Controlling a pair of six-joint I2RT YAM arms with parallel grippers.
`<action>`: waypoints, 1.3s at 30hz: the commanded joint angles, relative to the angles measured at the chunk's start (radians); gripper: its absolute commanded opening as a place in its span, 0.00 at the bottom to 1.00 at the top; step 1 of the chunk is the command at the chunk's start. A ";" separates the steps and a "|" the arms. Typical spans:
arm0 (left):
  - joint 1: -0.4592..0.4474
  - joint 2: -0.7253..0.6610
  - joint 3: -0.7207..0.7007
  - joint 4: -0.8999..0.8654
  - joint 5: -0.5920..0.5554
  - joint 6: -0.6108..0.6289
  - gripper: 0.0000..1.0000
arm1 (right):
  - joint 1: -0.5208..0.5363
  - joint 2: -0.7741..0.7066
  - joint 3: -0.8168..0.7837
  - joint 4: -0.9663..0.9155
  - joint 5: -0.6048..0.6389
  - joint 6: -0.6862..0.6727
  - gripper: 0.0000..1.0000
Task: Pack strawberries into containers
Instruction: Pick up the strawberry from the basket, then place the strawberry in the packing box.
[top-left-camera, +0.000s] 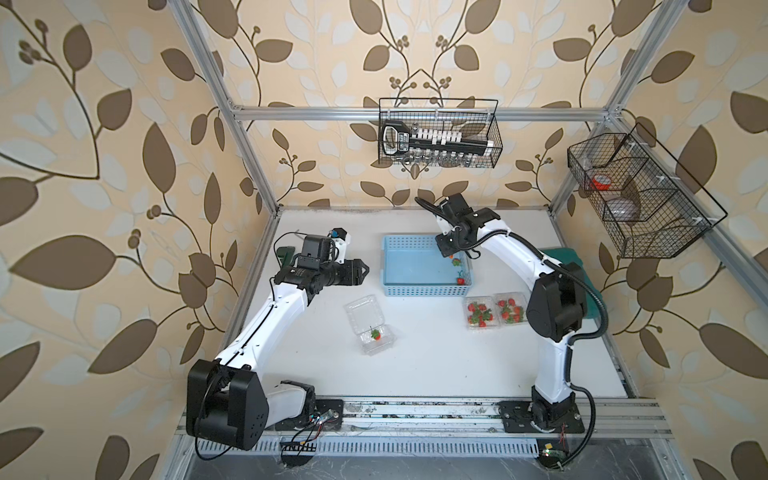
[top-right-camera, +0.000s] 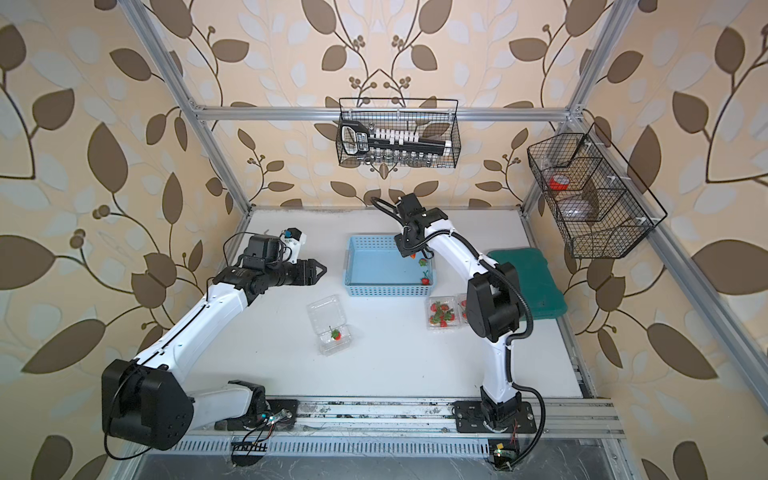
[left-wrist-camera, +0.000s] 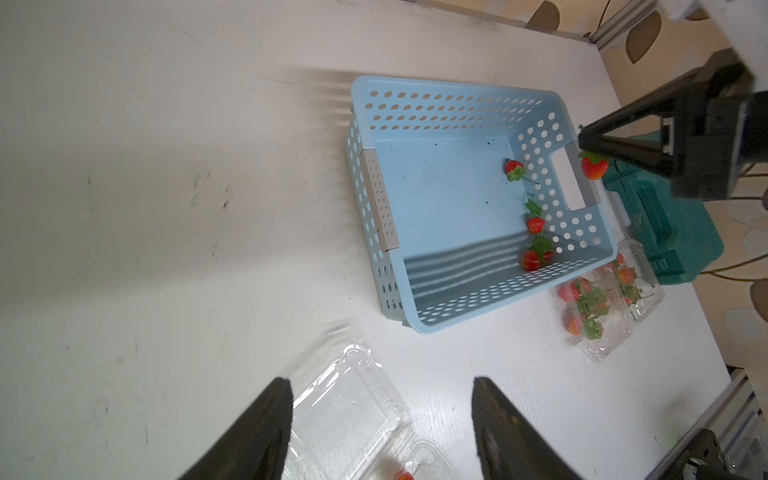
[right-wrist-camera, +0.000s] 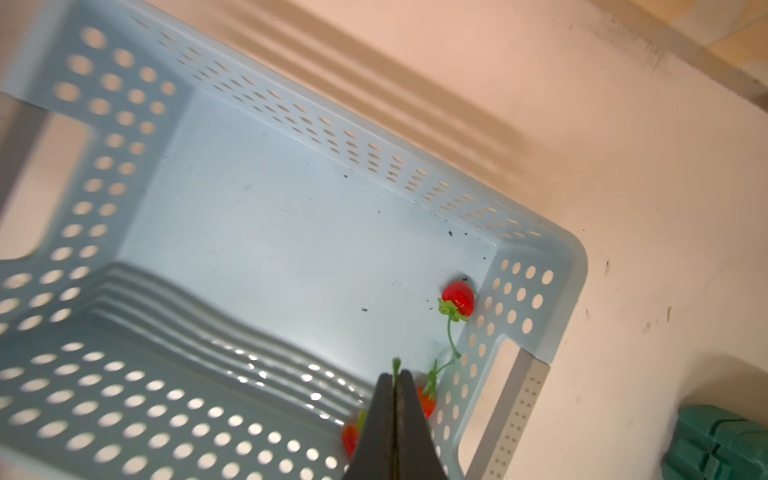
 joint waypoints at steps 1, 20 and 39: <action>-0.008 -0.013 0.025 -0.001 -0.023 0.014 0.70 | 0.067 -0.070 -0.098 0.038 -0.117 0.038 0.00; 0.033 -0.029 0.021 0.018 -0.052 -0.023 0.71 | 0.515 -0.114 -0.406 0.372 -0.381 0.318 0.00; 0.033 -0.040 0.019 0.019 -0.039 -0.021 0.71 | 0.531 0.007 -0.394 0.361 -0.260 0.303 0.26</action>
